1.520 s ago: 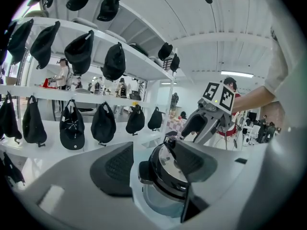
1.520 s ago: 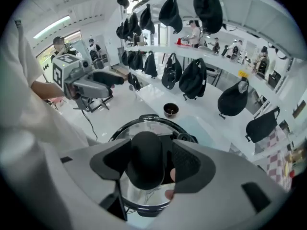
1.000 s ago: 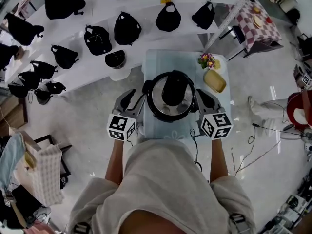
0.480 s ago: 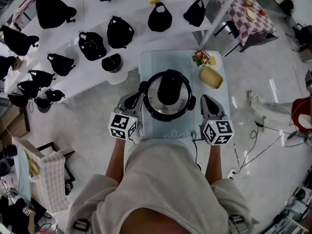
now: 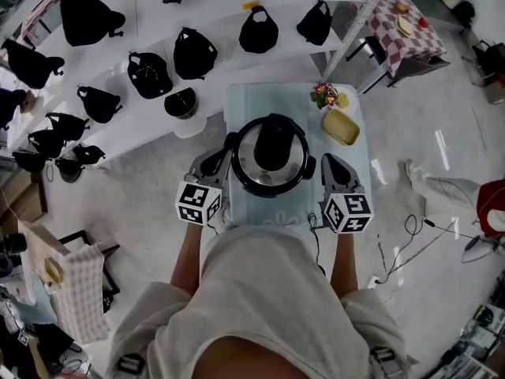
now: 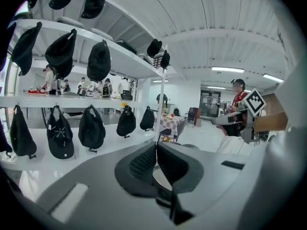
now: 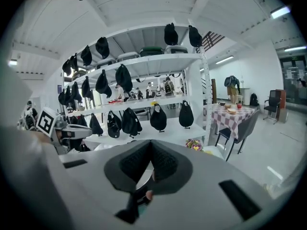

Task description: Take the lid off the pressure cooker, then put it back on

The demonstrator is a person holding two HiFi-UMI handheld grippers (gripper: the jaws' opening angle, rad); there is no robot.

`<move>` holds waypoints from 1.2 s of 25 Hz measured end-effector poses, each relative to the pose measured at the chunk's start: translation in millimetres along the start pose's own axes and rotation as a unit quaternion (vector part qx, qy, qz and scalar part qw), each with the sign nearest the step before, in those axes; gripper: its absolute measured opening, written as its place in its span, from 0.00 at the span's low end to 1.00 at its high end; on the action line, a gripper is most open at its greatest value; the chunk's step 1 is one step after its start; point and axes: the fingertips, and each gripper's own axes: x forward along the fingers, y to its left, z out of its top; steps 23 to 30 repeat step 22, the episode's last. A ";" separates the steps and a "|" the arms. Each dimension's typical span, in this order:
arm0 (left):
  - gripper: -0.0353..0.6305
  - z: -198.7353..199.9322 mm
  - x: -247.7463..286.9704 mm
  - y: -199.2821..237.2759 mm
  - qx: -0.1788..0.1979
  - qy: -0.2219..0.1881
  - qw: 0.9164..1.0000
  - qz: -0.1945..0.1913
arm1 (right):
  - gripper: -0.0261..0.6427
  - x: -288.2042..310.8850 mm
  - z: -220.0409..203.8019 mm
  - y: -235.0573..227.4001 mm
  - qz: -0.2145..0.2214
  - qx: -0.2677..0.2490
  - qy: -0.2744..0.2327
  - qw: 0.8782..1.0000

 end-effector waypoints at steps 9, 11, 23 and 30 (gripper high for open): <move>0.07 -0.7 3.1 -2.0 -0.001 0.002 1.000 -0.003 | 0.04 2.3 -4.6 1.9 0.002 -0.002 0.007 1.000; 0.07 -0.7 3.4 -2.6 -0.001 0.003 1.000 -0.004 | 0.04 2.0 -5.4 2.2 0.002 -0.002 0.008 1.000; 0.07 -1.9 2.9 -2.8 -0.006 0.004 1.000 -0.005 | 0.04 2.5 -11.4 4.2 0.004 -0.003 0.020 1.000; 0.07 -1.9 2.9 -2.8 -0.006 0.004 1.000 -0.005 | 0.04 2.5 -11.4 4.2 0.004 -0.003 0.020 1.000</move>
